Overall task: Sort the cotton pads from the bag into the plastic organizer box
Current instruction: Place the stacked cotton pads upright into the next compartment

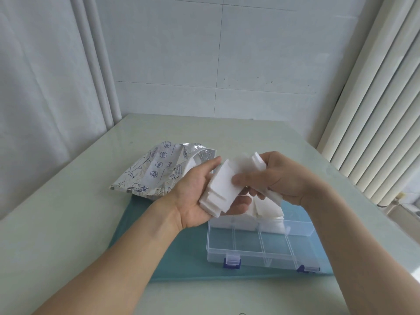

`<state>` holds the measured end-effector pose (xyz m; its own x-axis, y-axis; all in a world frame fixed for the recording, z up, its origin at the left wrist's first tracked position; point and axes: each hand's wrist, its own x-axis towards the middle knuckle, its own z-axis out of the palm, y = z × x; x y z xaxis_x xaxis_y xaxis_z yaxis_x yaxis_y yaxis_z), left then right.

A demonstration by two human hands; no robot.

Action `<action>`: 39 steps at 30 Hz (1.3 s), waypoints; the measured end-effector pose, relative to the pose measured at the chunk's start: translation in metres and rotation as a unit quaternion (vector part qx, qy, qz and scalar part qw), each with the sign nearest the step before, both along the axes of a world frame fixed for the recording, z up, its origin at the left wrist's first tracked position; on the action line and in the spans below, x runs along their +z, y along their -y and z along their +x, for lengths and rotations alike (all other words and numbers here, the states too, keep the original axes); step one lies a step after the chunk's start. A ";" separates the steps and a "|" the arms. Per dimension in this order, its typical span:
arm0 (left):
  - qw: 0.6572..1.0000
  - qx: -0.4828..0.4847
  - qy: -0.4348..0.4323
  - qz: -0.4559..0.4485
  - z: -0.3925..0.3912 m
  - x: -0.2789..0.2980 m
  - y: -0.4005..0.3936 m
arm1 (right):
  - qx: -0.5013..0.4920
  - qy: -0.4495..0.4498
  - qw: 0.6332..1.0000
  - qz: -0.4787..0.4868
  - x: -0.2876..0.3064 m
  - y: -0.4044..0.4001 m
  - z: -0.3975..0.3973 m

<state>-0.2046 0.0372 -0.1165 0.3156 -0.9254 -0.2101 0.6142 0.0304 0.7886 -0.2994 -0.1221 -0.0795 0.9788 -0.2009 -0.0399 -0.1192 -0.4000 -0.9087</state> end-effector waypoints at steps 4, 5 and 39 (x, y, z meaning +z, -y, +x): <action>1.000 -0.017 0.017 -0.005 -0.002 0.001 -0.001 | -0.031 -0.026 0.986 -0.161 0.002 -0.009 0.001; 1.000 -0.012 0.022 -0.005 -0.002 0.001 -0.001 | -0.034 -0.019 0.983 -0.178 0.002 -0.010 0.002; 0.983 0.107 0.149 -0.025 -0.002 -0.006 0.001 | -0.172 0.136 0.957 0.191 -0.022 -0.018 0.012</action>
